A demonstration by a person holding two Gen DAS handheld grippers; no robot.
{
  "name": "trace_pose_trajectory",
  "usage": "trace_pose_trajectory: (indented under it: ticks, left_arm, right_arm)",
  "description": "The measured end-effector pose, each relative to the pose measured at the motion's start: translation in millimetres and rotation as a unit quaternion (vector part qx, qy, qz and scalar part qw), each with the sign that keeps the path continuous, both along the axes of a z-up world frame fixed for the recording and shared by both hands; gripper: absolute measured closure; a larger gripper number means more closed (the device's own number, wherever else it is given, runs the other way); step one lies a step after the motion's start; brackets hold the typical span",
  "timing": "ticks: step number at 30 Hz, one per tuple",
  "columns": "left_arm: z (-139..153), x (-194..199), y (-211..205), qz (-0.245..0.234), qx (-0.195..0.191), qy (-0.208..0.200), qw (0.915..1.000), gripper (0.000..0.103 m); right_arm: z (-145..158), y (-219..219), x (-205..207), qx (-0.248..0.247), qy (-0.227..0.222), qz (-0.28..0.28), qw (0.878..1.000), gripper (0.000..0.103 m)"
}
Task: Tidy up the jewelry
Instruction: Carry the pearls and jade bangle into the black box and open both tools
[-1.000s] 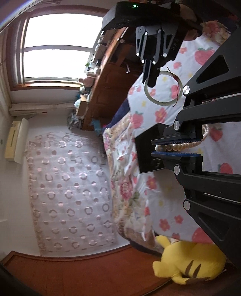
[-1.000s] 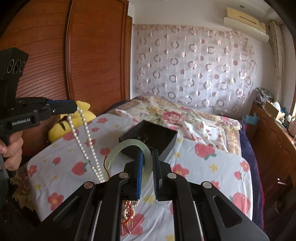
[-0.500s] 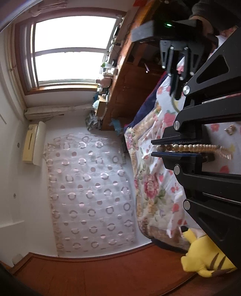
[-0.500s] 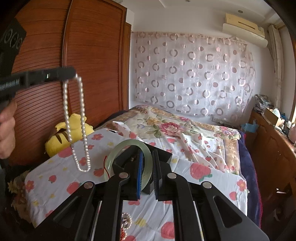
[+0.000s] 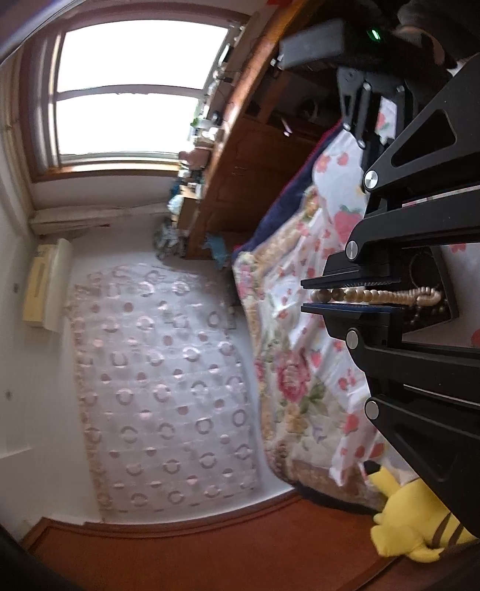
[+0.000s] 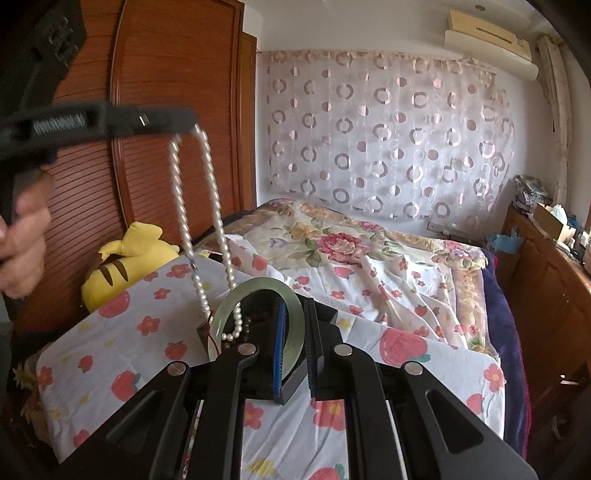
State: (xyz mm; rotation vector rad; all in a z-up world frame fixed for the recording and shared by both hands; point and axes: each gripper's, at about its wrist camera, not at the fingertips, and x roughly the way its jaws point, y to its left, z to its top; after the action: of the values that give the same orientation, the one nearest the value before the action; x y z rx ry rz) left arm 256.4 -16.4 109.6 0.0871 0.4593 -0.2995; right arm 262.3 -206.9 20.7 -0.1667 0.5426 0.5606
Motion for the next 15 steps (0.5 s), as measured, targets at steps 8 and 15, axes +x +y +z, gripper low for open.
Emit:
trace_pose_trajectory:
  ticks: [8,15]
  left_arm:
    - [-70,46,14,0.009,0.003,0.076,0.9971,0.096]
    - [-108,53,21,0.012,0.010,0.101,0.9948,0.096]
  right_arm:
    - [-25,14,34,-0.010,0.025,0.006,1.000,0.091]
    - [-47,29,54,-0.016,0.046,0.012,0.999,0.091]
